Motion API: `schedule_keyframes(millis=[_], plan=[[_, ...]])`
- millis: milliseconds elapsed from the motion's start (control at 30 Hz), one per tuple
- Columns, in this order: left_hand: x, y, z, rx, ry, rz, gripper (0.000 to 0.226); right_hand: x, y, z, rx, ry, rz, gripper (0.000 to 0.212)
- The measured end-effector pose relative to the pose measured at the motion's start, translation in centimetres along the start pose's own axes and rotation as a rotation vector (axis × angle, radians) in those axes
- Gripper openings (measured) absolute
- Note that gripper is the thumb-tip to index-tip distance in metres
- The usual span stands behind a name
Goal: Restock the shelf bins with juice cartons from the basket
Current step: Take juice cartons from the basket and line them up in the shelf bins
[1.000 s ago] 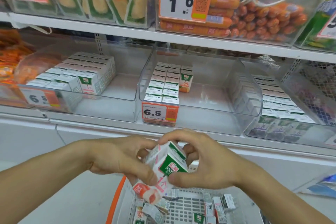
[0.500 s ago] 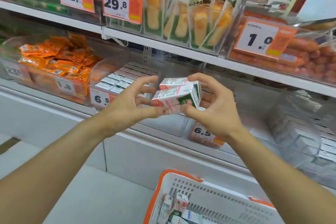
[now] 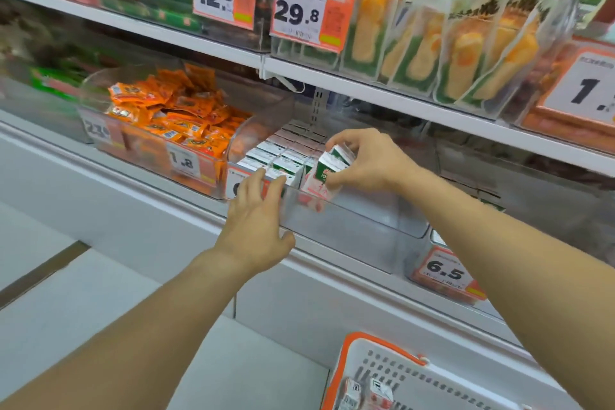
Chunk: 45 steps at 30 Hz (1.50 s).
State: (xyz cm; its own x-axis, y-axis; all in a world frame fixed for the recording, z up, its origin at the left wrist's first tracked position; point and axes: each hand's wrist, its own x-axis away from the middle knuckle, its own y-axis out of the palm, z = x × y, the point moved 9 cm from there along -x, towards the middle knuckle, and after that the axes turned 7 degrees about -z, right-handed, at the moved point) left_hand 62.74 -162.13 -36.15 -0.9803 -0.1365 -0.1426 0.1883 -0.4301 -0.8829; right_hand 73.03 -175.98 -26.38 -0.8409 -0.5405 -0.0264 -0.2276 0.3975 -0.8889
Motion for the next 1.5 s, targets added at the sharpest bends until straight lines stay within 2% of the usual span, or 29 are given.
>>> schedule_keyframes(millis=[167,300,367,500,600,700,833,900,1000,1100,1200,1233,1300,1367,1500], plan=[[0.0,0.7,-0.1,0.07,0.019,-0.026,0.093,-2.9,3.0,-0.3,-0.013,0.07,-0.162,0.055],[-0.1,0.4,0.1,0.08,0.019,0.002,0.09,-3.7,4.7,0.7,-0.062,0.117,-0.141,0.072],[-0.1,0.4,0.1,0.081,0.014,0.008,0.09,-3.5,5.4,1.6,-0.116,0.14,-0.121,0.066],[-0.1,0.3,0.2,0.086,0.012,0.017,0.087,-2.9,6.7,3.4,-0.484,0.184,-0.14,0.037],[0.0,0.3,0.3,0.084,0.011,0.026,0.085,-2.7,6.6,4.5,-0.442,0.181,-0.023,0.015],[0.1,0.2,0.3,0.074,0.003,0.032,0.084,-2.3,6.1,5.5,-0.38,0.227,0.083,0.021],[0.2,0.3,0.6,0.087,-0.028,0.023,0.085,-2.0,6.9,5.5,-0.55,0.285,0.056,0.022],[0.2,0.4,0.7,0.091,-0.032,0.02,0.084,-1.8,6.6,5.3,-0.541,0.288,0.056,0.02],[0.6,0.3,0.3,0.056,0.004,0.015,0.084,-0.2,4.2,5.0,-0.501,0.245,0.051,0.017],[1.6,-0.7,0.1,0.07,0.044,0.055,0.079,4.8,0.2,4.5,-0.497,0.119,0.202,0.008],[2.8,-2.1,1.9,0.169,0.136,0.158,0.047,12.6,-0.5,4.4,-0.608,-0.015,0.246,0.007],[3.2,-1.7,2.8,0.203,0.156,0.119,0.033,15.0,0.3,5.2,-0.637,-0.022,0.232,0.007],[4.3,0.8,5.2,0.234,0.19,-0.062,0.015,18.9,3.4,7.9,-0.695,0.041,0.167,0.007],[6.2,5.1,7.8,0.184,0.226,-0.295,0.01,21.5,8.0,11.9,-0.737,0.162,0.064,0.006],[12.1,14.5,11.0,0.112,0.266,-0.666,0.011,26.0,18.6,21.1,-0.684,0.44,-0.272,0.006]])
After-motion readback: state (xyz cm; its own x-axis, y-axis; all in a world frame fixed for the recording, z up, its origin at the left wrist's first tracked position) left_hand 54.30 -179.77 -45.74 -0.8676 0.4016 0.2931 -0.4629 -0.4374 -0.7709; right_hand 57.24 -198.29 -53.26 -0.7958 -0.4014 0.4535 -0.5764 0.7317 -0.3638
